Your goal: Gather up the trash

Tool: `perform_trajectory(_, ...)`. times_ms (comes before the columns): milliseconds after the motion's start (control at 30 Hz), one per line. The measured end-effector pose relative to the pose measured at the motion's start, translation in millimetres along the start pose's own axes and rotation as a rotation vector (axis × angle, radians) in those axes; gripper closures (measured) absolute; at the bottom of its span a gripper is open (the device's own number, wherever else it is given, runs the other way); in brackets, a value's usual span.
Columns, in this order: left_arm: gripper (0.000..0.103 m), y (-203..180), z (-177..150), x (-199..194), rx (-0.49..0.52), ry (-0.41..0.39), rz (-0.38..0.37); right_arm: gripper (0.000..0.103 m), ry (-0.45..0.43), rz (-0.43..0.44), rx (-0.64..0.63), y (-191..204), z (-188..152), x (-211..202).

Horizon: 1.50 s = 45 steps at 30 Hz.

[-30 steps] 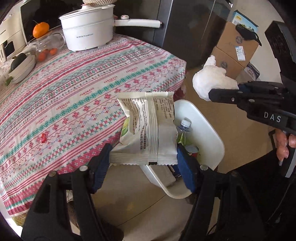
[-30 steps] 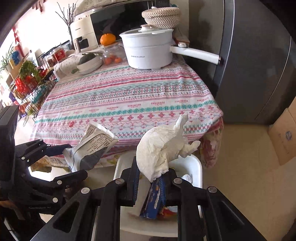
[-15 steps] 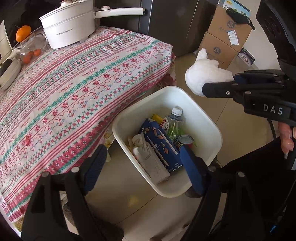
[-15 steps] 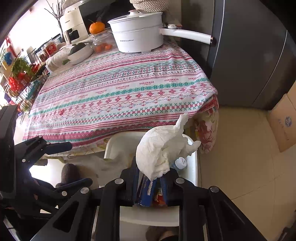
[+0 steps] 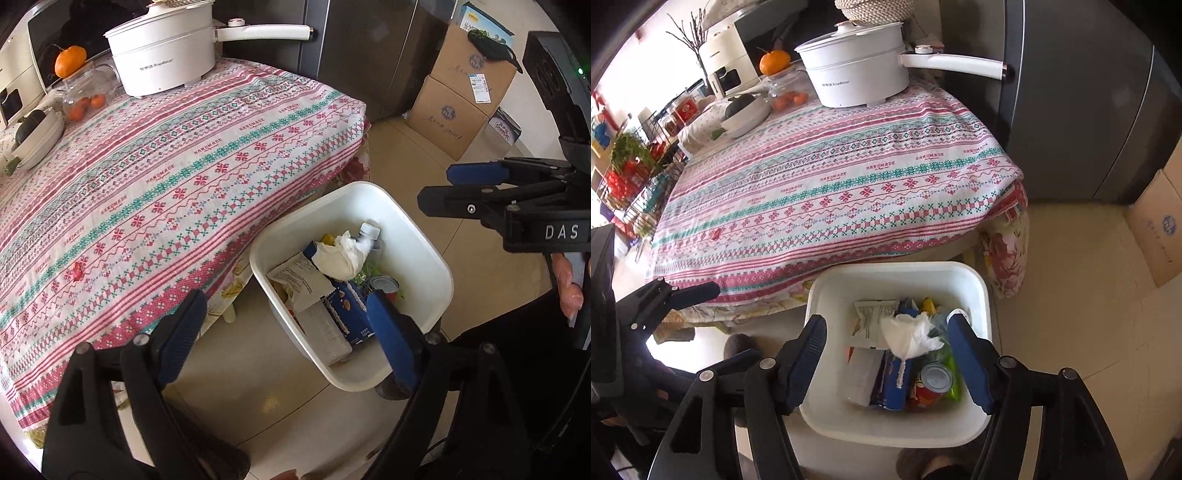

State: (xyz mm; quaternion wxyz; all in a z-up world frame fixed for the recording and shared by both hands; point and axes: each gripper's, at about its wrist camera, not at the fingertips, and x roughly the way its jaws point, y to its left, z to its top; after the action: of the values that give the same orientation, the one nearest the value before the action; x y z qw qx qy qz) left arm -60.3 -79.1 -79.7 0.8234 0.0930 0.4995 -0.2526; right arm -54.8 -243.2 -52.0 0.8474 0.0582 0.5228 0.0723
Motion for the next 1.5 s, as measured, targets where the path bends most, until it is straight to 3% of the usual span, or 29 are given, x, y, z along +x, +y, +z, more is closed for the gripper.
perform_trajectory(133,0.013,7.1,-0.2,-8.0,-0.049,-0.018,0.038,0.027,-0.006,-0.029,-0.001,3.2,-0.8,-1.4)
perform_trajectory(267,0.004,17.8,-1.8,-25.3,-0.111,-0.051,0.091,0.017,-0.051,-0.075,-0.032,10.7,-1.9,-14.2)
perform_trajectory(400,0.001,25.5,-5.1,-42.4,-0.152,-0.082,0.176,0.015,-0.125,-0.05,-0.028,16.6,-4.1,-35.6)
perform_trajectory(467,0.001,29.0,-6.6,-50.0,-0.164,-0.096,0.211,0.009,-0.158,-0.07,-0.014,17.6,-5.8,-45.3)
perform_trajectory(500,0.001,30.5,-7.6,-55.5,-0.175,-0.113,0.224,0.0,-0.168,-0.096,-0.01,18.7,-6.5,-49.1)
perform_trajectory(667,0.001,33.7,-9.1,-84.2,-0.204,-0.206,0.237,0.0,-0.266,-0.192,-0.027,27.4,-10.7,-71.0)
perform_trajectory(1000,0.001,35.2,-13.8,-111.8,-0.248,-0.339,0.27,0.0,-0.423,-0.253,0.002,33.3,-16.5,-100.0)
perform_trajectory(1500,0.001,35.3,-15.6,-113.0,-0.255,-0.35,0.283,0.0,-0.428,-0.263,0.004,34.9,-15.4,-94.3)
